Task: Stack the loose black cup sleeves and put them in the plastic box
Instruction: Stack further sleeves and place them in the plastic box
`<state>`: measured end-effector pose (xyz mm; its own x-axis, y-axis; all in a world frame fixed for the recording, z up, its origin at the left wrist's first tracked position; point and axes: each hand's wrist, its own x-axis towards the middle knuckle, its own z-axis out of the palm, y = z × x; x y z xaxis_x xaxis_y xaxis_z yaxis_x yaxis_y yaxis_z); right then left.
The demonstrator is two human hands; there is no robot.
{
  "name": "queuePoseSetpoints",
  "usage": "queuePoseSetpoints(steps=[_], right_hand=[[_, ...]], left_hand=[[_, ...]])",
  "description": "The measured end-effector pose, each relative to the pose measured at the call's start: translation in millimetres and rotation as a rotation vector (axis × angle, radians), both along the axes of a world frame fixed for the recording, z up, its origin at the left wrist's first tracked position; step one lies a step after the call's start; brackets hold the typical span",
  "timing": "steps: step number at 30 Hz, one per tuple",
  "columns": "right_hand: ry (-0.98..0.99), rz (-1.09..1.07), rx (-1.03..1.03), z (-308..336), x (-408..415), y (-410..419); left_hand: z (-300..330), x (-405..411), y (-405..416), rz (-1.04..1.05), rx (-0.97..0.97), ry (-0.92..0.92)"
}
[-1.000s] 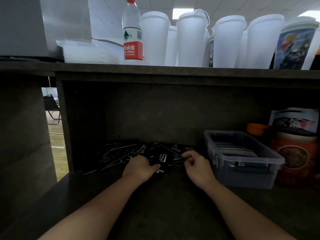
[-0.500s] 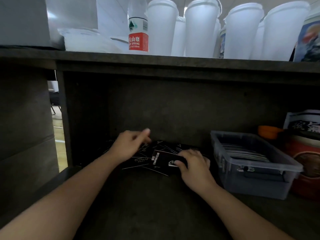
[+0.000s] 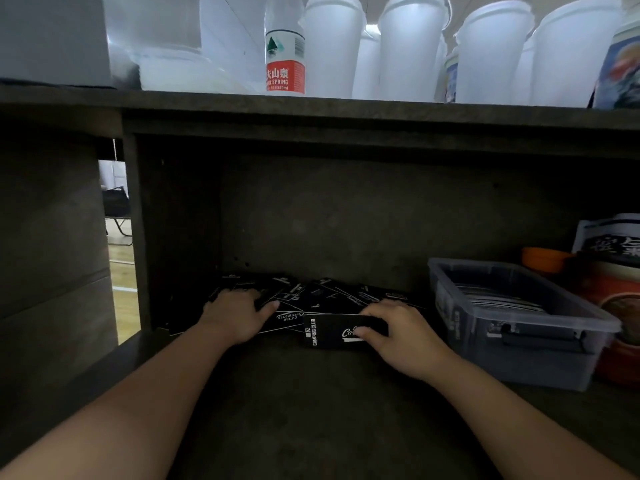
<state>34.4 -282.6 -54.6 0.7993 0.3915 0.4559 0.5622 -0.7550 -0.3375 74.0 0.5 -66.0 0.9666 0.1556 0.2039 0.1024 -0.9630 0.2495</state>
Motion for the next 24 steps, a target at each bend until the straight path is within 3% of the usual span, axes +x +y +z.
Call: queuePoseSetpoints(steps=[4,8,12,14,16,22,24], right_hand=[[0.024,0.005,0.019,3,-2,-5],[0.038,0.006,0.016,5,-7,-8],[0.015,0.009,0.049,3,-13,-7],[0.017,-0.009,0.048,2,-14,-9],[0.036,-0.038,0.051,2,-14,-12],[0.102,-0.077,0.205,1,-13,-12],[0.137,-0.047,0.178,1,-11,-11]], left_hand=[[-5,-3,-7,-0.152,-0.089,-0.154],[-9,-13,-20,-0.065,-0.141,-0.209],[3,-25,-28,-0.175,-0.589,-0.551],[13,-36,-35,-0.233,-0.723,-0.648],[16,-43,-41,-0.339,-0.788,-0.615],[8,-51,-66,-0.607,-0.881,-0.217],[9,-53,-72,-0.62,-1.02,-0.105]])
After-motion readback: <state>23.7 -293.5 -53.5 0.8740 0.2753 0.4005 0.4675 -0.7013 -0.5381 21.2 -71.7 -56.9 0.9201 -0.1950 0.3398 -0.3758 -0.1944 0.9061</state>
